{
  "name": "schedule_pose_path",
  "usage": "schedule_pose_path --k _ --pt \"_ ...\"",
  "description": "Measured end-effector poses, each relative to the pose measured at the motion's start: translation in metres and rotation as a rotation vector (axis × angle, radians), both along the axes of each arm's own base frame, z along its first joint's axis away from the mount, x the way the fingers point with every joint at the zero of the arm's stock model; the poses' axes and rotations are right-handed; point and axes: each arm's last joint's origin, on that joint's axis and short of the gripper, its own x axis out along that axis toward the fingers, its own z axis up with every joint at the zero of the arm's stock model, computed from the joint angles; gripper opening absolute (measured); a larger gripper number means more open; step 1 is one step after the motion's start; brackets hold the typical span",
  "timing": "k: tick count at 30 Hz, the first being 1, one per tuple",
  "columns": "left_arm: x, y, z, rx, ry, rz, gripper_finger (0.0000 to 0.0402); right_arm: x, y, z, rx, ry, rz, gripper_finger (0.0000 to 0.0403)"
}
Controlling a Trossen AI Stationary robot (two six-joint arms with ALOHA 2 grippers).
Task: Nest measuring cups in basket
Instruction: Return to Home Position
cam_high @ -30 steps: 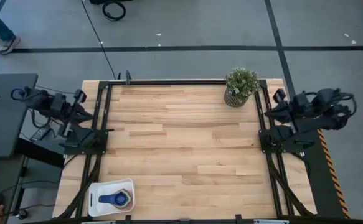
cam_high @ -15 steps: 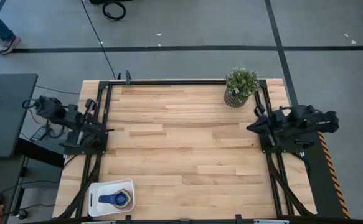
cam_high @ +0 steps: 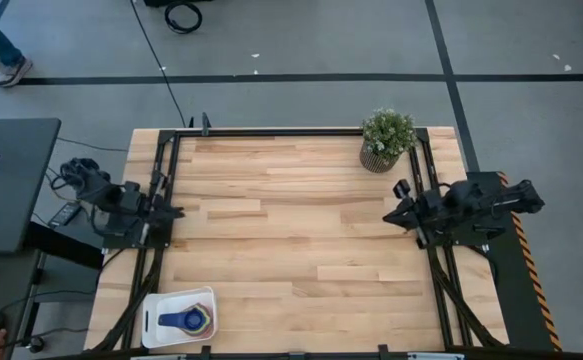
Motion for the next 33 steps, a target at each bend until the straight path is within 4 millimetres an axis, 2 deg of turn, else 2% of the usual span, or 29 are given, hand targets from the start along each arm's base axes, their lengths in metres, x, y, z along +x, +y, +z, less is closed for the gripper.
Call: schedule_pose_path --k 8,17,25,30,33 --pt "0.015 -0.011 -0.022 -0.023 -0.008 -0.001 0.0008 0.008 0.001 -0.026 0.006 0.008 -0.002 0.0022" --pt "0.031 -0.024 -0.055 -0.044 -0.005 -0.002 0.0008 0.008 0.002 -0.028 -0.034 0.015 0.002 0.0022" --pt "0.040 -0.030 -0.088 -0.088 0.086 0.000 0.0008 0.008 0.003 -0.028 -0.027 0.019 0.047 0.0022" --pt "0.043 -0.032 -0.103 -0.070 0.117 0.001 0.0008 0.008 0.003 -0.030 -0.031 0.042 0.047 0.0022" --pt "0.043 -0.033 -0.103 -0.076 0.114 -0.016 0.0008 0.009 0.003 -0.033 -0.035 0.069 0.045 0.0022"
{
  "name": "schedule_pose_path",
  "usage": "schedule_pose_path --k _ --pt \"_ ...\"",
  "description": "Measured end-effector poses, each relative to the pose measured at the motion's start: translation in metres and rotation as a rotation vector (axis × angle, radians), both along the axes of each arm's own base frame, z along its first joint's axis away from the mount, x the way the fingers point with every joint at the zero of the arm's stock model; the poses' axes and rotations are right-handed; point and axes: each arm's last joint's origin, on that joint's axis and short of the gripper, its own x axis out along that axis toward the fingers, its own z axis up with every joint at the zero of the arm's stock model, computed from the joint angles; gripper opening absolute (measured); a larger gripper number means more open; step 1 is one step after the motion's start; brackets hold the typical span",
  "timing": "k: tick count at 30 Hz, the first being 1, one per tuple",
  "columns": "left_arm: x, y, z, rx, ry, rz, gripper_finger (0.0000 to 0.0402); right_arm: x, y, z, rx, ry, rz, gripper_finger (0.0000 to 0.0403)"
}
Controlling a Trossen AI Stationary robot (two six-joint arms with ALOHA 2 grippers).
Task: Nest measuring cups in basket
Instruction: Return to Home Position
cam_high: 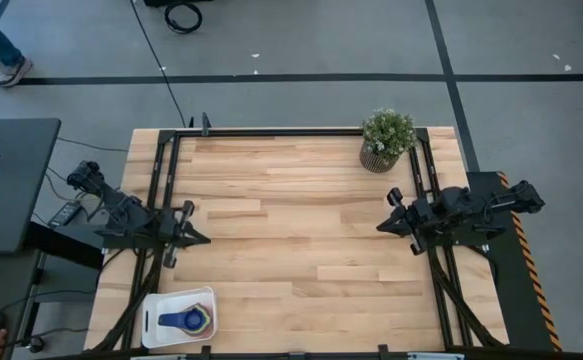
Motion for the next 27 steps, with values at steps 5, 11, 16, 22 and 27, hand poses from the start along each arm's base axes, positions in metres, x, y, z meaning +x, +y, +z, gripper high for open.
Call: schedule_pose_path --k 5,11,16,22,27 --pt "-0.0003 -0.0005 0.0002 0.016 -0.007 -0.023 0.0008 0.0004 -0.0008 -0.0019 -0.015 0.016 -0.032 0.0022" --pt "-0.0002 0.0000 -0.0005 0.029 -0.004 -0.007 0.0009 0.0007 -0.0008 -0.0065 -0.062 0.052 -0.035 0.0022" --pt "-0.0001 0.0000 -0.0003 0.021 -0.005 -0.004 0.0009 0.0007 -0.0007 -0.0073 -0.059 0.061 -0.034 0.0022" --pt "0.0005 -0.0003 0.0018 -0.002 -0.035 0.000 0.0009 0.0008 -0.0007 -0.0072 -0.070 0.058 -0.034 0.0022" --pt "0.0005 -0.0003 0.0020 -0.004 -0.036 0.000 0.0009 0.0008 -0.0007 -0.0072 -0.071 0.057 -0.034 0.0022"
